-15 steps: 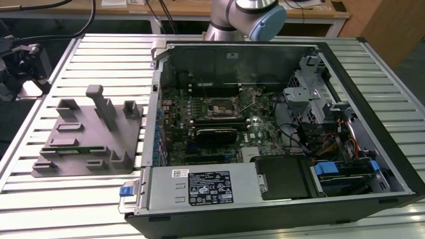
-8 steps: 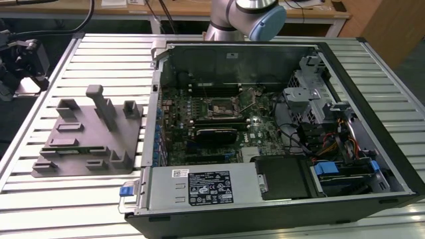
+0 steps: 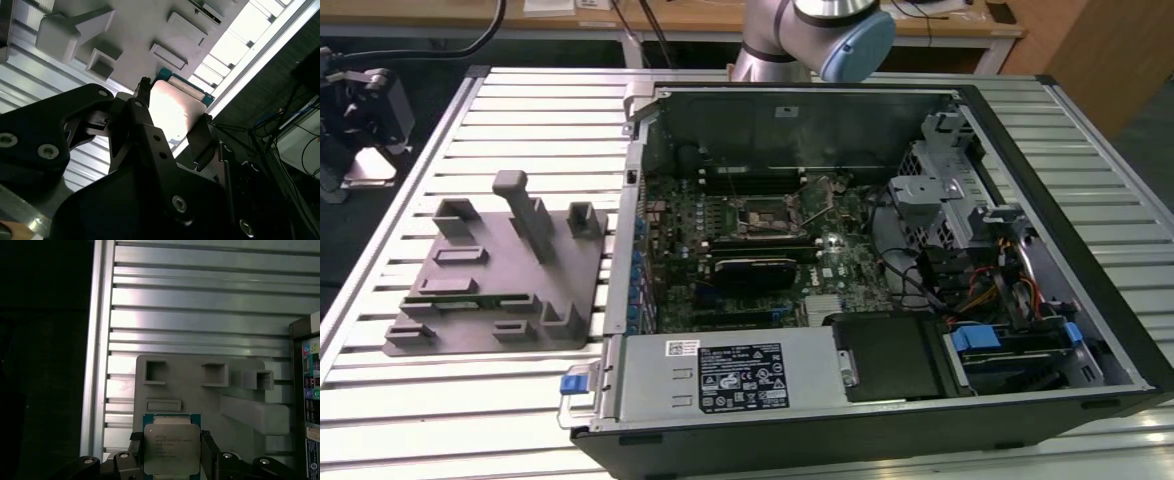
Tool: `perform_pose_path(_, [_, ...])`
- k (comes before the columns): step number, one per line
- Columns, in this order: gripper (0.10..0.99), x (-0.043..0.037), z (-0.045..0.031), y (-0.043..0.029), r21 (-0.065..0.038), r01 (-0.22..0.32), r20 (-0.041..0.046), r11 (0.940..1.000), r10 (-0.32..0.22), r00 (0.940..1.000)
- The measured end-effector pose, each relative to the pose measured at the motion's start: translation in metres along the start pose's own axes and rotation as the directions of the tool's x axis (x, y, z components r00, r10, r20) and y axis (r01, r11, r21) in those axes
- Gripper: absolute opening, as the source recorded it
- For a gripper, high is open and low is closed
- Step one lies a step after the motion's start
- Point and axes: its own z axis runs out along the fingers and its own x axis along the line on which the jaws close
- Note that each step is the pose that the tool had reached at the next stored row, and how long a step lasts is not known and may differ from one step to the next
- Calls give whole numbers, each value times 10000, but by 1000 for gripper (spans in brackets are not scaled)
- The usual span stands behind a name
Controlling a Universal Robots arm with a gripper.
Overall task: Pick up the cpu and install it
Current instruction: 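Pick up the cpu and move it towards the insertion slot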
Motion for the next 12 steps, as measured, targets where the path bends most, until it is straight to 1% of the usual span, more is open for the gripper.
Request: perform_pose_path(12, [541, -4, -120, 12, -60, -1, 5, 10000, 1, 10000])
